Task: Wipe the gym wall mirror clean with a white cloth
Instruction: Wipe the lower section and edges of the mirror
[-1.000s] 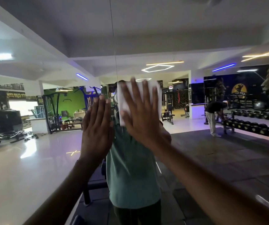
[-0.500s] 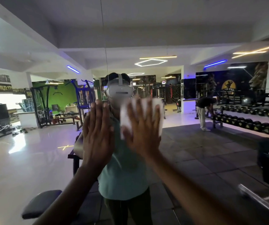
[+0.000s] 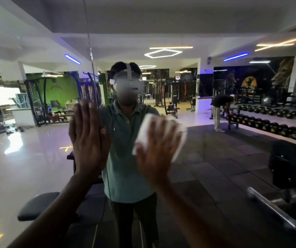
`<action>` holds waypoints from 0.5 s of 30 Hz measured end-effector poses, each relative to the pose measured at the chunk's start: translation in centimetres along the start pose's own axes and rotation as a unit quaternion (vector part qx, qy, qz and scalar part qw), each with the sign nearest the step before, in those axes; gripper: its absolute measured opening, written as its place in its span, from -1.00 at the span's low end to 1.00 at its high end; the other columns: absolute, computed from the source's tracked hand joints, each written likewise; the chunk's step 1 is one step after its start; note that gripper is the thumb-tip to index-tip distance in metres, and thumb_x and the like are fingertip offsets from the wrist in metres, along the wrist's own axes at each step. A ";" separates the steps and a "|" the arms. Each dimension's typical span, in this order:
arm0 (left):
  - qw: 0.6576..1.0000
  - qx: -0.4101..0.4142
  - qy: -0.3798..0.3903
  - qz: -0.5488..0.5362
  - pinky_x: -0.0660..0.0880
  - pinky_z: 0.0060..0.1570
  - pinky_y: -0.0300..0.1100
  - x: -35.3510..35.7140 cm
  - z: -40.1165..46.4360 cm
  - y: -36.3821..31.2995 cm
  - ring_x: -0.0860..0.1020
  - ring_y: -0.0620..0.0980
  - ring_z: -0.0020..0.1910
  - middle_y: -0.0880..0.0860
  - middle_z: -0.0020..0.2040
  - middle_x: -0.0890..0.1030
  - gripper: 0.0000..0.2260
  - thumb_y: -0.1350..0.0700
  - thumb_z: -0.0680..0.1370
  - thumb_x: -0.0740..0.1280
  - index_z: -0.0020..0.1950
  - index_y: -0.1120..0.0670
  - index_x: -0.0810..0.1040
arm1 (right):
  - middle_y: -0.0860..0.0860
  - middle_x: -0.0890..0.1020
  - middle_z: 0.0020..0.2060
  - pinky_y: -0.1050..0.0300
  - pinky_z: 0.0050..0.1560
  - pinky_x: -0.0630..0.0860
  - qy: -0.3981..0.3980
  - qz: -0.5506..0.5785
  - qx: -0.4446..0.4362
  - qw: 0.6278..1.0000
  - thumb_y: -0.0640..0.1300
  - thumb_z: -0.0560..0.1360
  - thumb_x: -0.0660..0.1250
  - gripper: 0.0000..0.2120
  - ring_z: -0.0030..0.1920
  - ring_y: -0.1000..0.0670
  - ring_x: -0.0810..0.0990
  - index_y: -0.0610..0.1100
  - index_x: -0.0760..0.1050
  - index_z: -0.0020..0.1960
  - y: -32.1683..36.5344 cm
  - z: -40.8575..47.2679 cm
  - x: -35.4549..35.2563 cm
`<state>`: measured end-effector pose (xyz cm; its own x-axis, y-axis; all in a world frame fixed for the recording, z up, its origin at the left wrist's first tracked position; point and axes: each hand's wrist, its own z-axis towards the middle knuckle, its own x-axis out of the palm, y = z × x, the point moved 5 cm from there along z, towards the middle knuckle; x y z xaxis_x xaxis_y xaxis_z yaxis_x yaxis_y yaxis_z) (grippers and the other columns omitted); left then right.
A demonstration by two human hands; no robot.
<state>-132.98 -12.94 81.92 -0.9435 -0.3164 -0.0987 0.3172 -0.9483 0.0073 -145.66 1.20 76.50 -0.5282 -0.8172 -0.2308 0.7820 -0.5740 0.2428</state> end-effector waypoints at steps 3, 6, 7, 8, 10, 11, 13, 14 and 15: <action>0.999 -0.012 0.038 0.009 0.00 0.66 0.12 0.6 -4.3 -0.8 0.01 0.20 0.71 0.25 0.70 0.07 -0.43 0.10 0.71 0.11 0.70 0.26 0.08 | -0.06 0.02 0.72 -0.41 0.63 0.00 0.107 -0.003 -0.239 0.965 0.20 0.68 0.08 -0.33 0.71 -0.26 -0.08 0.01 0.08 0.72 0.5 -4.5 0.7; 0.998 0.007 0.063 0.017 0.05 0.65 0.16 0.4 -6.9 -0.7 0.05 0.21 0.70 0.26 0.70 0.08 -0.43 0.10 0.71 0.12 0.68 0.28 0.11 | -0.06 0.00 0.72 -0.44 0.60 0.08 0.092 -0.028 -0.251 0.963 0.21 0.70 0.02 -0.35 0.71 -0.23 -0.04 0.06 0.02 0.73 -6.0 -2.7 -0.7; 0.997 0.011 0.069 0.021 0.07 0.65 0.17 0.3 -7.1 -0.5 0.05 0.21 0.70 0.26 0.70 0.08 -0.44 0.10 0.71 0.12 0.68 0.29 0.11 | -0.09 0.02 0.72 -0.46 0.59 0.07 0.068 -0.037 -0.195 0.978 0.21 0.69 0.03 -0.34 0.70 -0.25 -0.03 0.03 0.01 0.73 -8.8 -1.3 -1.5; 0.997 0.010 0.076 0.024 0.08 0.64 0.18 0.2 -7.2 -0.4 0.05 0.21 0.70 0.26 0.70 0.08 -0.44 0.10 0.71 0.11 0.68 0.29 0.11 | -0.14 0.04 0.71 -0.45 0.61 0.03 0.043 -0.054 -0.133 0.989 0.21 0.68 0.04 -0.32 0.70 -0.28 -0.03 -0.01 0.02 0.73 -11.4 0.2 -2.4; 0.996 0.005 0.085 0.026 0.08 0.64 0.18 0.0 -7.1 -0.5 0.03 0.20 0.70 0.25 0.71 0.06 -0.44 0.06 0.73 0.06 0.68 0.28 0.10 | -0.19 0.05 0.70 -0.43 0.62 -0.03 -0.001 -0.077 -0.016 0.997 0.20 0.67 0.02 -0.29 0.70 -0.30 -0.05 -0.08 0.03 0.73 -13.7 2.3 -3.6; 0.996 0.003 0.088 0.025 0.07 0.64 0.18 -0.1 -7.2 -0.5 0.02 0.19 0.71 0.25 0.71 0.06 -0.44 0.03 0.74 0.04 0.69 0.28 0.09 | -0.20 0.05 0.70 -0.43 0.62 -0.03 -0.020 -0.071 0.037 0.997 0.21 0.66 0.00 -0.28 0.70 -0.30 -0.05 -0.11 0.04 0.73 -13.4 2.8 -3.8; 0.996 0.001 0.090 0.027 0.03 0.65 0.15 -0.1 -7.3 -0.5 0.00 0.19 0.71 0.24 0.71 0.05 -0.43 0.01 0.74 0.03 0.69 0.27 0.07 | -0.21 0.05 0.70 -0.44 0.62 -0.05 -0.039 -0.044 0.111 0.992 0.24 0.64 0.00 -0.24 0.69 -0.33 -0.05 -0.13 0.05 0.72 -10.9 2.2 -3.1; 0.996 -0.002 0.089 0.029 0.01 0.66 0.13 0.1 -7.3 -0.6 0.00 0.19 0.71 0.24 0.71 0.04 -0.42 0.00 0.73 0.05 0.69 0.26 0.07 | -0.21 0.04 0.70 -0.43 0.62 -0.09 -0.037 -0.031 0.107 0.993 0.25 0.63 0.02 -0.23 0.69 -0.34 -0.06 -0.13 0.07 0.72 -8.9 1.2 -2.5; 0.996 -0.006 0.088 0.032 -0.02 0.66 0.11 0.2 -7.3 -0.7 -0.01 0.19 0.71 0.24 0.71 0.04 -0.41 0.00 0.73 0.06 0.70 0.26 0.06 | -0.20 0.03 0.70 -0.43 0.63 -0.10 -0.014 -0.015 0.067 0.998 0.24 0.63 0.07 -0.23 0.69 -0.35 -0.07 -0.12 0.08 0.72 -6.7 -0.5 -1.4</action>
<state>-132.71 -12.20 74.59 -0.8906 -0.3658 -0.2703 0.3779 -0.9258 0.0078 -150.02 6.23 74.70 -0.5603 -0.8000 -0.2146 0.7158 -0.5980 0.3606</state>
